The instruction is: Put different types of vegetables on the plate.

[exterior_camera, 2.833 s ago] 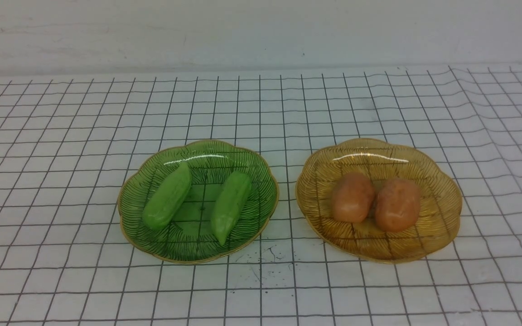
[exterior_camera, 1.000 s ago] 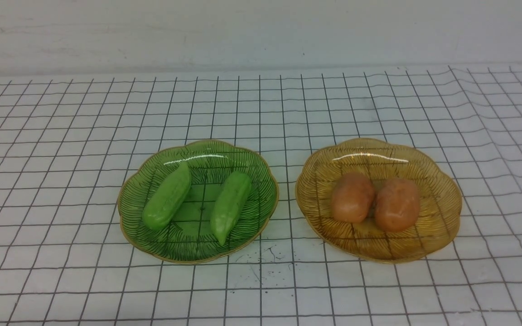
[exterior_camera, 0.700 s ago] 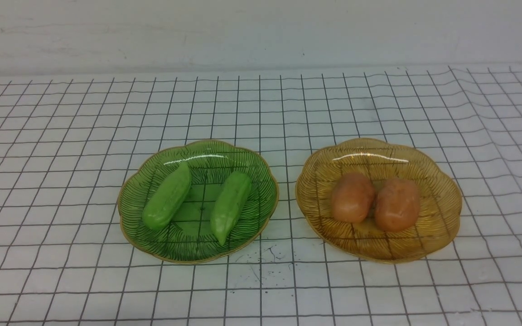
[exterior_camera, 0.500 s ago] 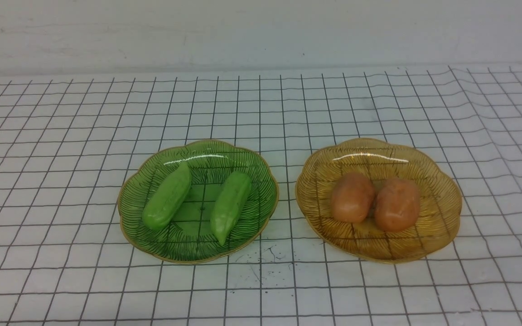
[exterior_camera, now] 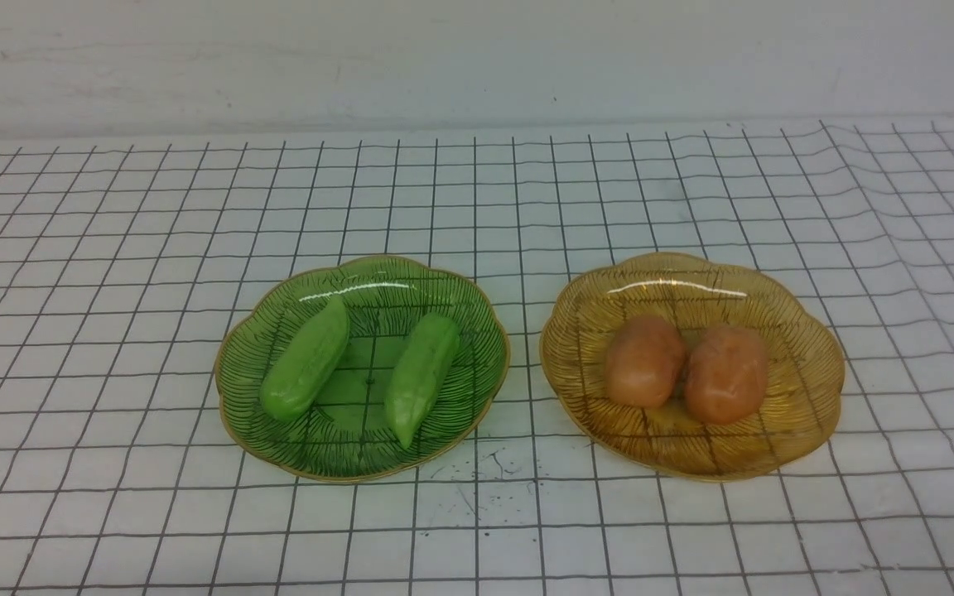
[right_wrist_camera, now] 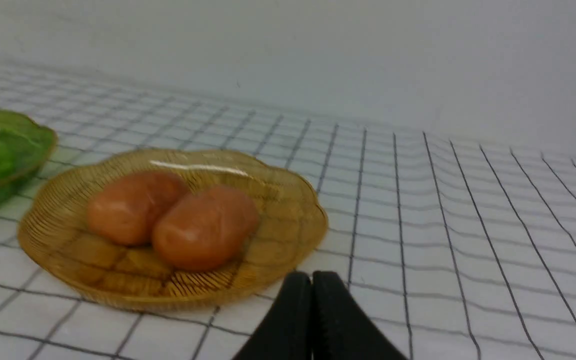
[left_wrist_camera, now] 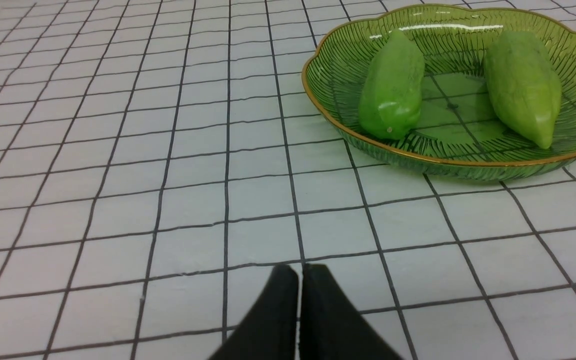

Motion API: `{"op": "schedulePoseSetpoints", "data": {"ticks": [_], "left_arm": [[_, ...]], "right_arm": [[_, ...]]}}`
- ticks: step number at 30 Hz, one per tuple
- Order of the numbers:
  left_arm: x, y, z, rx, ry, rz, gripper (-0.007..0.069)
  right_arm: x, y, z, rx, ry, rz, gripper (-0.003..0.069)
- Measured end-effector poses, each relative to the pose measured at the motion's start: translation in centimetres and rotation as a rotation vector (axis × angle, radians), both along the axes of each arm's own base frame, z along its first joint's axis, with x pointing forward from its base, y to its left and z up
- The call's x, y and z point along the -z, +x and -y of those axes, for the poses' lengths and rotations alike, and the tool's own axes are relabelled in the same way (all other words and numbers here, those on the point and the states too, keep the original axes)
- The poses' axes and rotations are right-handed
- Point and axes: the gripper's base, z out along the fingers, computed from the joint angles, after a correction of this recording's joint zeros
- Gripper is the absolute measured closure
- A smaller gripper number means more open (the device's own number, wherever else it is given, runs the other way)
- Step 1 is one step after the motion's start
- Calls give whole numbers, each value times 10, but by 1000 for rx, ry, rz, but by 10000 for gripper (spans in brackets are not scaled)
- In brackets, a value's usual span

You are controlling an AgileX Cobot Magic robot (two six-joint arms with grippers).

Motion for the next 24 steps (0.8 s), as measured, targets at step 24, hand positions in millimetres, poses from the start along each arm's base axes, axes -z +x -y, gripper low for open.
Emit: {"op": "schedulePoseSetpoints", "data": {"ticks": [24], "left_arm": [[0, 0, 0, 0, 0, 0, 632]], "right_arm": [[8, -1, 4, 84, 107, -110, 671]]}}
